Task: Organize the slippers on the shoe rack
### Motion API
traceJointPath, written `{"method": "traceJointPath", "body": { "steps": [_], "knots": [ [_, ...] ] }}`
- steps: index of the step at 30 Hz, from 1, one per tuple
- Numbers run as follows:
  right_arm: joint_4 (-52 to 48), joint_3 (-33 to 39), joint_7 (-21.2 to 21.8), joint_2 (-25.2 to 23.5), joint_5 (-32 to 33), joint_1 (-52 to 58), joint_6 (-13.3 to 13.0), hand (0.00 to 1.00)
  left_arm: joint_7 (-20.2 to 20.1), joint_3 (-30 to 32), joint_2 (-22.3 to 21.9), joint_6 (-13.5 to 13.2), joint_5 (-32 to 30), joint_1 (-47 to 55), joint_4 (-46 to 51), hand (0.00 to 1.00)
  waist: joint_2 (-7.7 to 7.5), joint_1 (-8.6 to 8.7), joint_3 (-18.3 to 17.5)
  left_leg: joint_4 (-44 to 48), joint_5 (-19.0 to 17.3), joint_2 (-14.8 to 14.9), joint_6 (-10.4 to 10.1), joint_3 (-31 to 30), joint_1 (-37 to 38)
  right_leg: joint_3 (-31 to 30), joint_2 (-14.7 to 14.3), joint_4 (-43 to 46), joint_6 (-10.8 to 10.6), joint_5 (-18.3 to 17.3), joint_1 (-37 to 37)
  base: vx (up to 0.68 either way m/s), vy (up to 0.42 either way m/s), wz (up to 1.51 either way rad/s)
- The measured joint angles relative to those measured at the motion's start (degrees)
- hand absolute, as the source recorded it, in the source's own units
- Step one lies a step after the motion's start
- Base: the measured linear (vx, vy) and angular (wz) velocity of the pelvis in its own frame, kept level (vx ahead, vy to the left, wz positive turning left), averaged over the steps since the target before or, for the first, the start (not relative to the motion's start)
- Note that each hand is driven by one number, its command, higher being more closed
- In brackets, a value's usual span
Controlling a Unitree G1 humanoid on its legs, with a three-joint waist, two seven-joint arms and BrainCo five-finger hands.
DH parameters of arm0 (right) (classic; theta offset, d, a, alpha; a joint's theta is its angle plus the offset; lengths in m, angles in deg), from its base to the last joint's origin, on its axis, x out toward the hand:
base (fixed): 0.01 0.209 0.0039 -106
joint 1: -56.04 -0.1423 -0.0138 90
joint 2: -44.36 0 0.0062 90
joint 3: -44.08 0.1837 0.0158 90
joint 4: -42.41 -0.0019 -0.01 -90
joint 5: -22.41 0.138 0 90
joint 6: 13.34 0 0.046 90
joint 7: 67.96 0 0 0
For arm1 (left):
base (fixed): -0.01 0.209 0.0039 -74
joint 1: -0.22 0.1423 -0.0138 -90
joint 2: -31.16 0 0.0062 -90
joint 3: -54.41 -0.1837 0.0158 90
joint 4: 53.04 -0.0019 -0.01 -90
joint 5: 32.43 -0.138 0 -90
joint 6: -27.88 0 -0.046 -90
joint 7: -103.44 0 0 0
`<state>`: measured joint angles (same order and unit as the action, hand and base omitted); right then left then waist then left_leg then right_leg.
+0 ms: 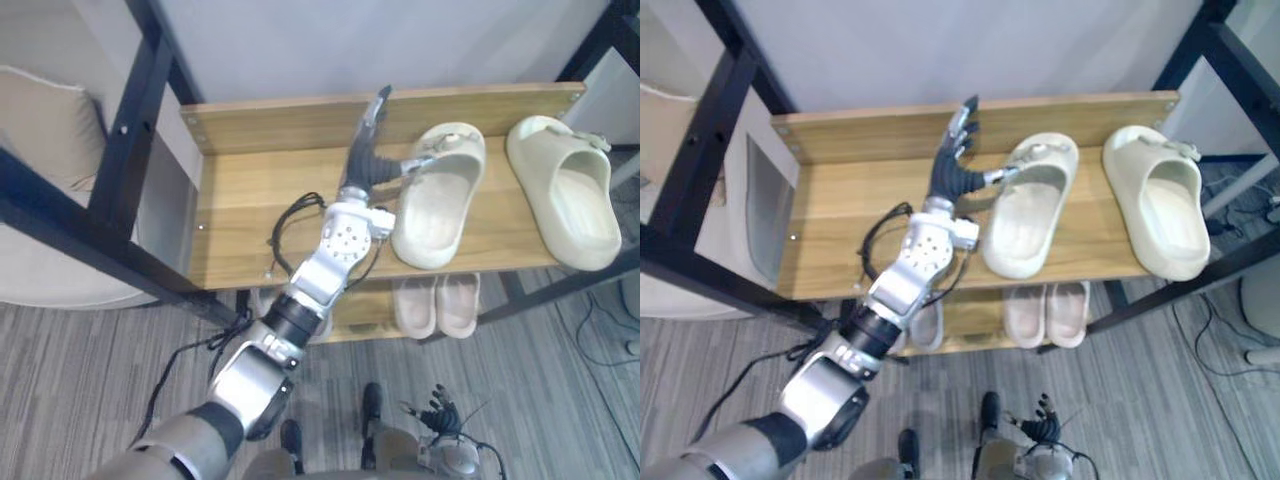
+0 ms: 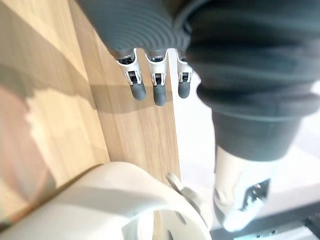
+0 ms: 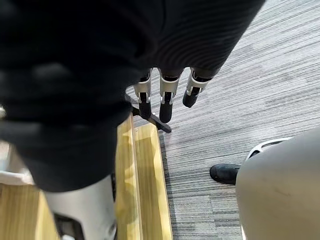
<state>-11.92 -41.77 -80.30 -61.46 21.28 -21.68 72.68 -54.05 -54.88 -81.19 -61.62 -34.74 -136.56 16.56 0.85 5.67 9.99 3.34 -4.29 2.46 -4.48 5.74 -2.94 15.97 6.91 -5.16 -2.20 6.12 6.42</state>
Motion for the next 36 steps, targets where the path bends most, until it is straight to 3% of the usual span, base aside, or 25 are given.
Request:
{"method": "traceJointPath", "body": {
  "steps": [9,15,24,36],
  "knots": [
    [1.24,-0.07,-0.02,0.37,0.02,-0.19,-0.02,0.00,-0.32,0.10,-0.11,-2.48,3.44,6.40,9.83,0.00,0.01,-1.36,0.00,1.10,0.12,0.01,0.04,-0.41,-0.01,1.23,0.12,-0.01,0.20,-0.43,-1.22,-0.01,-0.007,0.07],
    [1.81,-0.34,-0.07,0.72,0.02,-0.19,0.06,0.00,-2.03,-1.37,-0.83,-4.07,8.82,16.07,14.44,0.00,0.06,-2.62,-0.04,1.57,0.13,0.08,0.03,-1.76,-0.02,2.56,0.15,-0.02,0.64,-0.98,-2.27,-0.02,-0.005,0.13],
    [3.62,-1.54,-0.13,1.77,0.07,-1.11,0.09,0.00,-7.01,-9.94,-1.15,-4.09,12.63,20.47,14.32,0.00,0.05,-3.30,-0.21,-0.60,0.07,0.41,0.03,-1.87,-0.17,4.12,-0.03,-0.02,0.58,-0.57,-1.87,-0.02,0.014,0.09],
    [3.79,-2.17,-0.44,0.87,1.27,-2.50,0.10,0.00,-9.04,-19.37,-2.24,-5.31,13.49,16.73,6.58,0.00,0.01,-3.27,-1.57,-1.20,-0.03,1.20,-0.07,-1.63,-0.17,3.90,-0.94,0.00,0.31,-0.05,-1.45,0.00,0.000,0.00]
  ]
}}
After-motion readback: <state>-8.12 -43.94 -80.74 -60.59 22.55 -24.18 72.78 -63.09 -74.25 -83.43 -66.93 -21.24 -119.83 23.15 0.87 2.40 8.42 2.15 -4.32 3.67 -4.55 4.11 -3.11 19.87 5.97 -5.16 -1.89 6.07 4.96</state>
